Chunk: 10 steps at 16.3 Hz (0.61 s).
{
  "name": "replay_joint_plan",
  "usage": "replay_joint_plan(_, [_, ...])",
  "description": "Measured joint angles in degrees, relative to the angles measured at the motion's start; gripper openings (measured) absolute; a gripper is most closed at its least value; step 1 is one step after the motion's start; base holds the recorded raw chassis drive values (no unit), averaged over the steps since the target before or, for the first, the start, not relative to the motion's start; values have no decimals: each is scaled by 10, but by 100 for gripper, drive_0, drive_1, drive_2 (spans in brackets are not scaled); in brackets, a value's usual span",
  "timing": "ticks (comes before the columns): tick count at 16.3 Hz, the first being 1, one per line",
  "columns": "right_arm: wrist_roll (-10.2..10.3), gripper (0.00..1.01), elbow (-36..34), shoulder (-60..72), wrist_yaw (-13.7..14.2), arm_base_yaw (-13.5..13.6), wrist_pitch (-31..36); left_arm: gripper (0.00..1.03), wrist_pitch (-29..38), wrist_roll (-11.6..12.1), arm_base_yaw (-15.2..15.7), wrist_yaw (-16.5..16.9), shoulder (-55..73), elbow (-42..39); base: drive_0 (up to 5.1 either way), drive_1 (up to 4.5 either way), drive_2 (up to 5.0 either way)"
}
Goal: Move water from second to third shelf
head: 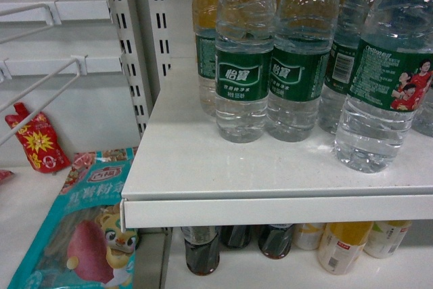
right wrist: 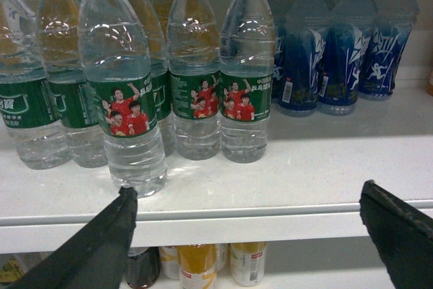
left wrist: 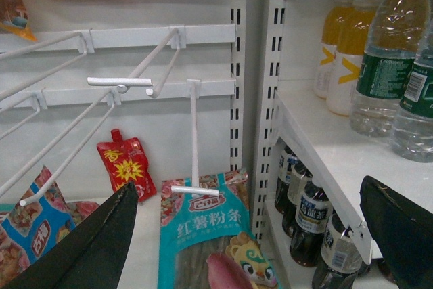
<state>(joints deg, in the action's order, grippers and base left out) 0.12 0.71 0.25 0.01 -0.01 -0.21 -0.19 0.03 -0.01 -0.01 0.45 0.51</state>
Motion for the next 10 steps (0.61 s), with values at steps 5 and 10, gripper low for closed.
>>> replay_joint_plan(5, [0,98,0,0,0,0,0,98,0,0,0,0,0,0,0,0,0])
replay_joint_plan(10, [0,98,0,0,0,0,3,98,2,0,0,0,0,0,0,0,0])
